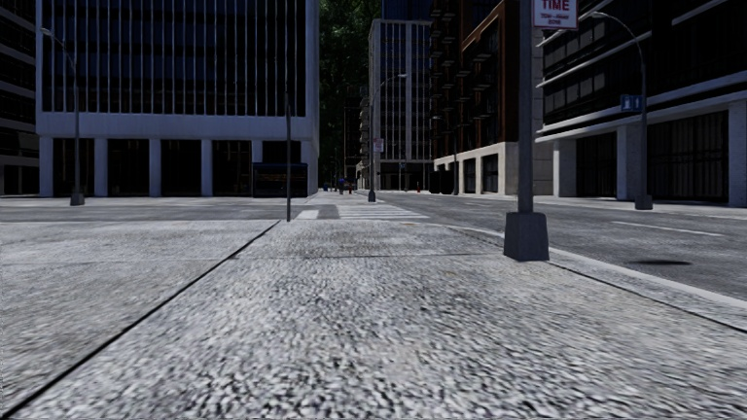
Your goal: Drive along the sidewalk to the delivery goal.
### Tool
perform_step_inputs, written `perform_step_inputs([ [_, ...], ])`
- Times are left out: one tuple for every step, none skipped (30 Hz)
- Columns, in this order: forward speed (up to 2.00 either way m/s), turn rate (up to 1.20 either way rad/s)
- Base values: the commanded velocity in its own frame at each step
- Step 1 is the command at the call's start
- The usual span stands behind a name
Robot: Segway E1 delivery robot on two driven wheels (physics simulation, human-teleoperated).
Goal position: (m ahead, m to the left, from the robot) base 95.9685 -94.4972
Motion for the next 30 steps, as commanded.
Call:
perform_step_inputs([
  [2.00,0.00],
  [2.00,0.00],
  [2.00,0.00],
  [2.00,0.00],
  [2.00,0.00],
  [2.00,0.00],
  [2.00,0.00],
  [2.00,0.00],
  [2.00,0.00],
  [2.00,0.00],
  [2.00,0.00],
  [2.00,0.00],
  [2.00,0.00],
  [2.00,0.00],
  [2.00,0.00],
  [2.00,0.00],
  [2.00,0.00],
  [2.00,0.00],
  [2.00,0.00],
  [2.00,0.00],
  [2.00,0.00],
  [2.00,0.00],
  [2.00,0.00],
  [2.00,0.00],
  [2.00,0.00],
  [2.00,0.00],
  [2.00,0.00],
  [2.00,0.00],
  [2.00,0.00],
  [2.00,0.00],
])
